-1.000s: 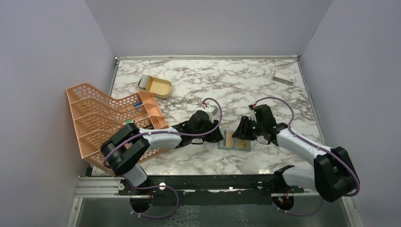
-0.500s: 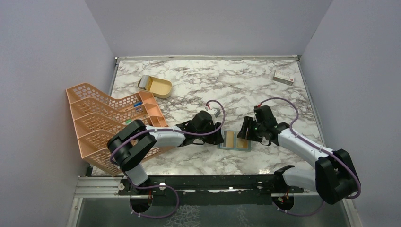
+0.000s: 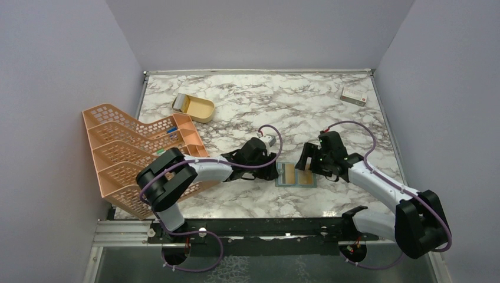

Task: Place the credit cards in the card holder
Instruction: Insert the credit card into the card holder, then close the card holder at the center of the board.

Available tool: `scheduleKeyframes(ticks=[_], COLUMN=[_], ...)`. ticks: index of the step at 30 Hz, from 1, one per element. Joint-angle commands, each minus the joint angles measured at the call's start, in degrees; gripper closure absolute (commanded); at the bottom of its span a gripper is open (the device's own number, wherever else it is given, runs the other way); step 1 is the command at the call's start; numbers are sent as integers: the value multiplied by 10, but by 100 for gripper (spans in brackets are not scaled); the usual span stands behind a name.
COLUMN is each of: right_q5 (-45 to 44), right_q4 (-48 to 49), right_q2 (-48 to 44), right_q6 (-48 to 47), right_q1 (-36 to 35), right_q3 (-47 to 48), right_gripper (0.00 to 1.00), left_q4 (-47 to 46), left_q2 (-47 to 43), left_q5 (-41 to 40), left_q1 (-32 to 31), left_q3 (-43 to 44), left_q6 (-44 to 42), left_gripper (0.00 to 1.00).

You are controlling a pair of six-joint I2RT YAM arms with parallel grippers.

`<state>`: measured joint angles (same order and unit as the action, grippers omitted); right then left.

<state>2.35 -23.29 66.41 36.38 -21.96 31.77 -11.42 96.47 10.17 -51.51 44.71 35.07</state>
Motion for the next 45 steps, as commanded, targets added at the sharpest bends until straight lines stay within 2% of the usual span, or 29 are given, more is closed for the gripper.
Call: scheduleKeyframes(ticks=[1,6,12,21,25,33,45], right_q5=[-51,-51,-30,-14,21,114,206], right_q4=[-32,-20,-2,26,53,94,118], right_q2=[-7,-32,5,13,0,-83,-110], right_q6=[24,30,38,40,42,70,95], right_q1=[5,7,7,8,8,11,11], right_q3=[2,-5,-17,-31,-42,-61,-58], right_gripper=[13,13,13,13,13,15,17], left_q4=[5,-10,-9,11,-1,-23,-31], left_q2=[21,28,50,40,41,45,45], left_q5=[-20,-4,1,-21,-15,4,13], left_q1=[-1,-2,-2,-1,-1,-1,-1], left_q3=[21,28,39,41,37,25,24], left_q6=[-15,-18,-17,-28,-29,-15,2], left_gripper=[51,51,51,53,52,59,63])
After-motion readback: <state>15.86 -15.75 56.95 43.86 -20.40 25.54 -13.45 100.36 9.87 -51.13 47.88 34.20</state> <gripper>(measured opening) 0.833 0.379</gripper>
